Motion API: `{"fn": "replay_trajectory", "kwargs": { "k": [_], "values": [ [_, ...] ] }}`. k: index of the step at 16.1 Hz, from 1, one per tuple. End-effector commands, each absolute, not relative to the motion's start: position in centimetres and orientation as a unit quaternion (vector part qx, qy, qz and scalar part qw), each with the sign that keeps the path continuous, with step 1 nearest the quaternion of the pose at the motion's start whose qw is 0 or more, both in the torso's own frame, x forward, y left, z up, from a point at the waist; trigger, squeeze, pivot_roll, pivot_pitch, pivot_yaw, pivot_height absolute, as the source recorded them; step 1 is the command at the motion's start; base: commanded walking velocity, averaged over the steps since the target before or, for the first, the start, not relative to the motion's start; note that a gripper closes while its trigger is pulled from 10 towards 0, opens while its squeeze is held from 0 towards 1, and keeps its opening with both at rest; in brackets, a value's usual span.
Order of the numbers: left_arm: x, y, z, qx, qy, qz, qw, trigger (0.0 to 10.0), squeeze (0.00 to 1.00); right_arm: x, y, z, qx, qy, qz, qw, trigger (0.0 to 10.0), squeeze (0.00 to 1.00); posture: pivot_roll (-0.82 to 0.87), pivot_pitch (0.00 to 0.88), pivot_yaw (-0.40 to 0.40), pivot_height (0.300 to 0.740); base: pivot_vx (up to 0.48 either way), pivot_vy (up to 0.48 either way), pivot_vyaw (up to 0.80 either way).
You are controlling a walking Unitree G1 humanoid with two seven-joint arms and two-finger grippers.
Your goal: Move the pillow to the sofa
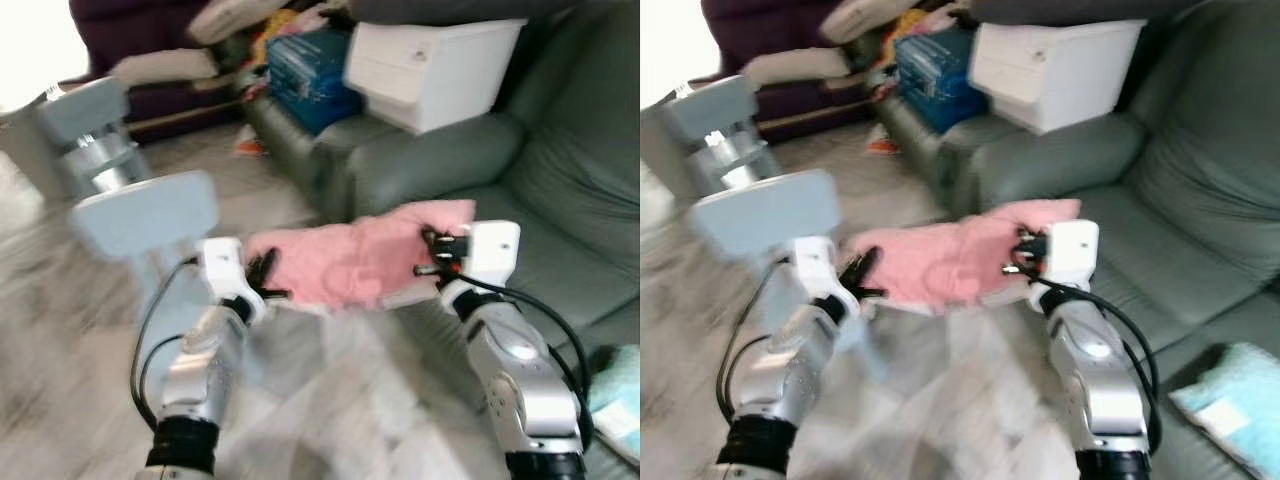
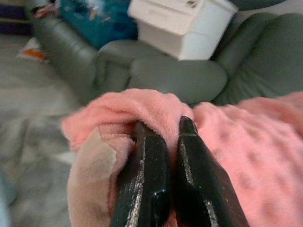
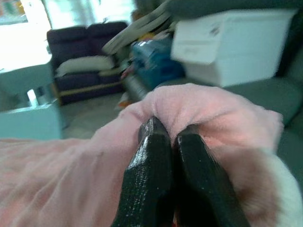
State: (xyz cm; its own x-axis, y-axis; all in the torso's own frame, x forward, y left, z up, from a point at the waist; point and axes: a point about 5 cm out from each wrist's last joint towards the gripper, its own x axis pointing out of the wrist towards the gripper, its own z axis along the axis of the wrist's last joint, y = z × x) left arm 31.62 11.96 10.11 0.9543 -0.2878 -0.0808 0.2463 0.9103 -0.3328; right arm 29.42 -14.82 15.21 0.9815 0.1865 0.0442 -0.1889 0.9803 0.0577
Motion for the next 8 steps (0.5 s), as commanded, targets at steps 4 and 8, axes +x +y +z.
{"fn": "replay_trajectory", "kwargs": {
  "k": [4, 8],
  "values": [
    [31.96, 13.17, 11.20, -0.153, 0.041, -0.127, 0.979, 10.0, 0.00, 29.50, -13.44, 16.35, 0.037, -0.043, 0.118, 0.991, 10.0, 0.00, -0.24, 0.000, 0.071, 0.740, 0.428, 0.000, -0.59],
    [31.95, 13.16, 11.22, -0.152, 0.042, -0.128, 0.979, 10.0, 0.00, 29.49, -13.40, 16.36, 0.038, -0.043, 0.118, 0.991, 10.0, 0.00, -0.24, 0.000, 0.073, 0.740, 0.426, 0.000, -0.59]
  ]
}}
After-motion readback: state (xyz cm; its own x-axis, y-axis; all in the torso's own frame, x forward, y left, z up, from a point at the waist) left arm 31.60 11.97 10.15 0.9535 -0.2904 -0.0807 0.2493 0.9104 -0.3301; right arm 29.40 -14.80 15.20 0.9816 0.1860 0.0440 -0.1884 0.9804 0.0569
